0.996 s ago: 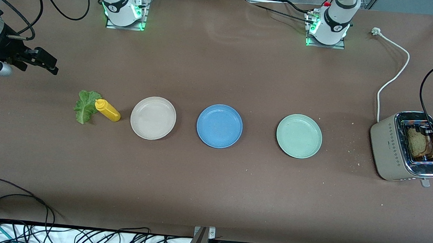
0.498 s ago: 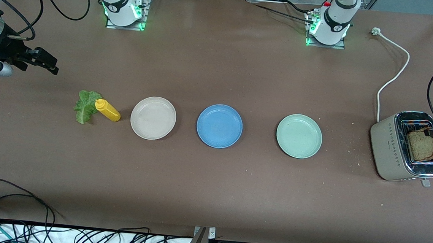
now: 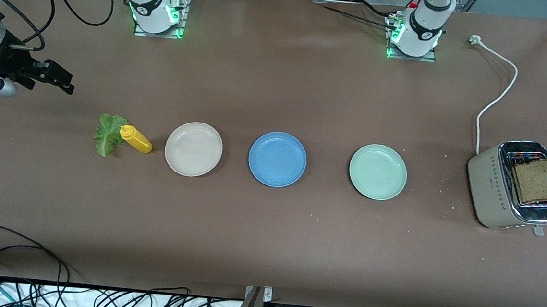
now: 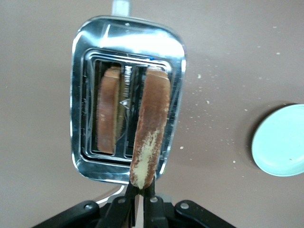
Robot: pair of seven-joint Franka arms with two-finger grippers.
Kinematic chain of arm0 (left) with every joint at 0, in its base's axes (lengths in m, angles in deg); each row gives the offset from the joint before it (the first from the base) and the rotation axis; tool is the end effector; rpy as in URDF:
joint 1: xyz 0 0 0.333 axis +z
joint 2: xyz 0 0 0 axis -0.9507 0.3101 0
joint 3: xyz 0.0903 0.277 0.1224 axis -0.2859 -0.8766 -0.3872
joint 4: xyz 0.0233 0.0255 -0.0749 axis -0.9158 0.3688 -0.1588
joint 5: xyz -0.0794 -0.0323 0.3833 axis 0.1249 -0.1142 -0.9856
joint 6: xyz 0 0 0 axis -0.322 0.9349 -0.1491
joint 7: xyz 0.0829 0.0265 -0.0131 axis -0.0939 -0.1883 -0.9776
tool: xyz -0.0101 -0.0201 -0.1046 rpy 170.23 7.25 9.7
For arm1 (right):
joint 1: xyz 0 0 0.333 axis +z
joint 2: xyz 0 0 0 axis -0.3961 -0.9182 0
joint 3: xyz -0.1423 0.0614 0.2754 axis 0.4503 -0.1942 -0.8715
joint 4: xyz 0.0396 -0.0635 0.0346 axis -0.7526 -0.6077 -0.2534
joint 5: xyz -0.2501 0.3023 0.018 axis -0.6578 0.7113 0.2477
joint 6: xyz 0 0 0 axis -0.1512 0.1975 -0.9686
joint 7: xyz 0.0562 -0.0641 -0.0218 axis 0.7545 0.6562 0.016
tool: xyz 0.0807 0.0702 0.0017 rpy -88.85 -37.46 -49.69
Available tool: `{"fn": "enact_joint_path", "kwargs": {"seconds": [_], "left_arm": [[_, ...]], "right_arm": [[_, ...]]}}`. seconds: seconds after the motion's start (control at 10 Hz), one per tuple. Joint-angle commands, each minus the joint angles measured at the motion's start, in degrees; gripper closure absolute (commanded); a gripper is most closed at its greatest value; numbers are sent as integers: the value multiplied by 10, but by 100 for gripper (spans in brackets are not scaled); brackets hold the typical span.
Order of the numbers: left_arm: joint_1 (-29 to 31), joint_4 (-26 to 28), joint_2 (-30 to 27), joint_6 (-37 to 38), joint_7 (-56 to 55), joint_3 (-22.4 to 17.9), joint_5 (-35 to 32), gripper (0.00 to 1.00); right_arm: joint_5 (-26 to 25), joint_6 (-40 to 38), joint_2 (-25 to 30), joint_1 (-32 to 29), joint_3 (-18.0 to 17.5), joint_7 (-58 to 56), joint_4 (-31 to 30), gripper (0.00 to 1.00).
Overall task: Make sandwich in blue plate with both arms
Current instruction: 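Grasp the bread slice with the left gripper and lift it out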
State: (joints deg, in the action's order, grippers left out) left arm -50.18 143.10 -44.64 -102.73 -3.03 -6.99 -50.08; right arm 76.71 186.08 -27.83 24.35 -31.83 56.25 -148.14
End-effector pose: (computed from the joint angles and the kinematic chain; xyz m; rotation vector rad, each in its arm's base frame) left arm 0.6148 0.2184 0.4694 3.0636 0.3695 -0.3384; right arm 0.5536 0.0178 0.5787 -3.1313 0.0752 -0.0098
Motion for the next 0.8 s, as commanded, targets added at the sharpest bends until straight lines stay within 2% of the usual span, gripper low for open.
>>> {"fn": "enact_joint_path", "kwargs": {"seconds": [0.0,0.1,0.3,0.5,0.7], "left_arm": [[-1,-1,-32,29,-47,56,0,100],[-1,-1,-41,34,-89,83,3,100],[-1,-1,-45,34,-200,110,79,100],[-1,5,-37,30,-286,157,121,100],[-2,20,-25,11,-328,172,204,100]], "right_arm": [[-9,-14,-6,2,-1,5,18,0],[-9,-17,-6,2,-1,5,18,0],[-9,-19,-6,2,0,6,18,0],[-9,-20,-6,2,0,6,18,0],[-9,-20,-6,1,0,5,18,0]]}}
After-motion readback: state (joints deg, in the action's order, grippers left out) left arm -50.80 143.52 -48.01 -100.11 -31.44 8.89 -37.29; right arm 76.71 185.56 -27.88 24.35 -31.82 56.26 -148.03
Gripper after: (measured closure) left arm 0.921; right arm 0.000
